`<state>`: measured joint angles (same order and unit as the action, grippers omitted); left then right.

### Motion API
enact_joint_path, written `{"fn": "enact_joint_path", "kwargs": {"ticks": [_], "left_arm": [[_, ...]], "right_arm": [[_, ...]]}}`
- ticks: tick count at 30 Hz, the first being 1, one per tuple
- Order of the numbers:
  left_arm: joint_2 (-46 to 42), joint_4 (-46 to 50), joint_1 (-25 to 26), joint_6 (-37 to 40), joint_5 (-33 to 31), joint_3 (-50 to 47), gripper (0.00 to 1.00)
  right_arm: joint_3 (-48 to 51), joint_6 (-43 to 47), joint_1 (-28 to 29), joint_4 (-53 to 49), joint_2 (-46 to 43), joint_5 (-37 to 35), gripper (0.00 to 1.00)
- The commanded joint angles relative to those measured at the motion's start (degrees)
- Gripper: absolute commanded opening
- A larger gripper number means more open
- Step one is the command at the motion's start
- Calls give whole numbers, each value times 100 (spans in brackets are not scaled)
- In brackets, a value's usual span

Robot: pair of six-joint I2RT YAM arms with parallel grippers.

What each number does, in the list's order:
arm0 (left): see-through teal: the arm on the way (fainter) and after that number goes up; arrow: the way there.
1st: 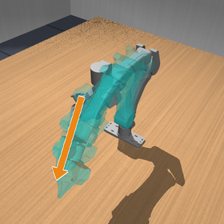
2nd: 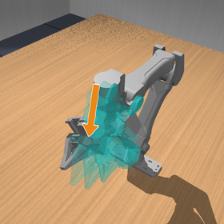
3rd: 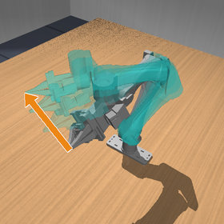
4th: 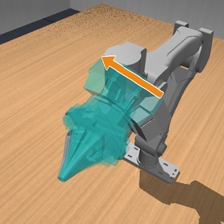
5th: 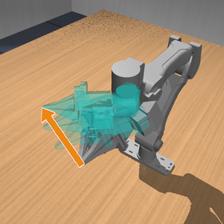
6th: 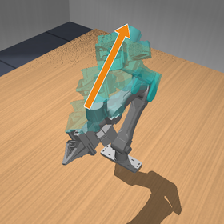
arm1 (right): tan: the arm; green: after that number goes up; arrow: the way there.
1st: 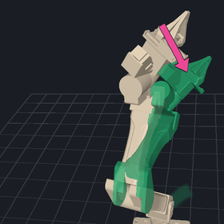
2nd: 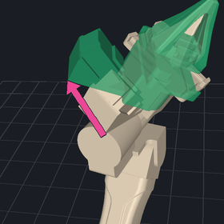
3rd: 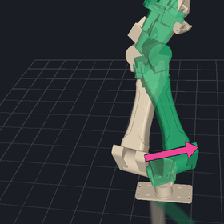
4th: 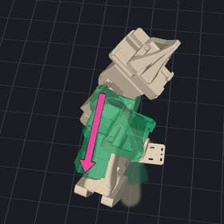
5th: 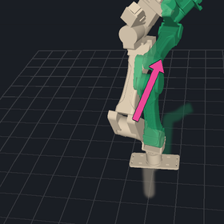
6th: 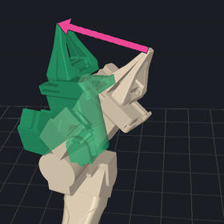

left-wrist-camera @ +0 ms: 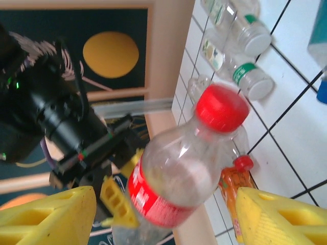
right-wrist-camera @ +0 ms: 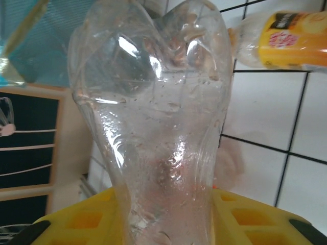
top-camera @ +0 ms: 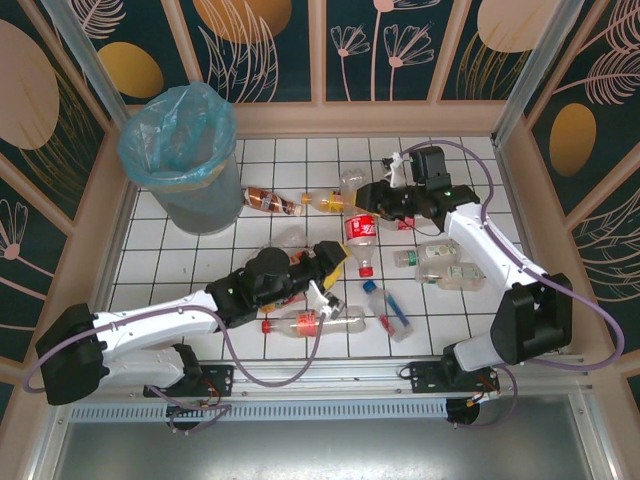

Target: Put the plastic bottles in the bin

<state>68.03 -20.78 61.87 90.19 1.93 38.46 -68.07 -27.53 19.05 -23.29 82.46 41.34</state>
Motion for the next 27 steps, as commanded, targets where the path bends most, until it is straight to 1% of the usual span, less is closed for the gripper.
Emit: {"fn": "enact_joint_path", "kwargs": {"ticks": [1,5,8,15,18,21,25,27], "left_arm": [[-48,-70,254,417,236,-5,72],[-89,209,436,402,411,140,69],[8,408,473,428,406,232,64],[258,491,476,540,263,379,56],[355,553,472,612,130,441,56],[394,554,471,609,62,486,52],[452,575,473,653,-81,522,52],[478,582,476,667,-120,531,48]], "right_arm": [[12,-478,-34,451,36,680,37],[-22,-642,-17,576,163,1009,35],[-29,-692,36,573,216,1138,34],[-24,-658,211,496,209,1218,35],[-63,-602,284,397,220,1269,35],[-68,-584,319,356,197,1262,34],[-82,-591,379,360,199,1297,35],[-83,-594,413,358,185,1297,35]]}}
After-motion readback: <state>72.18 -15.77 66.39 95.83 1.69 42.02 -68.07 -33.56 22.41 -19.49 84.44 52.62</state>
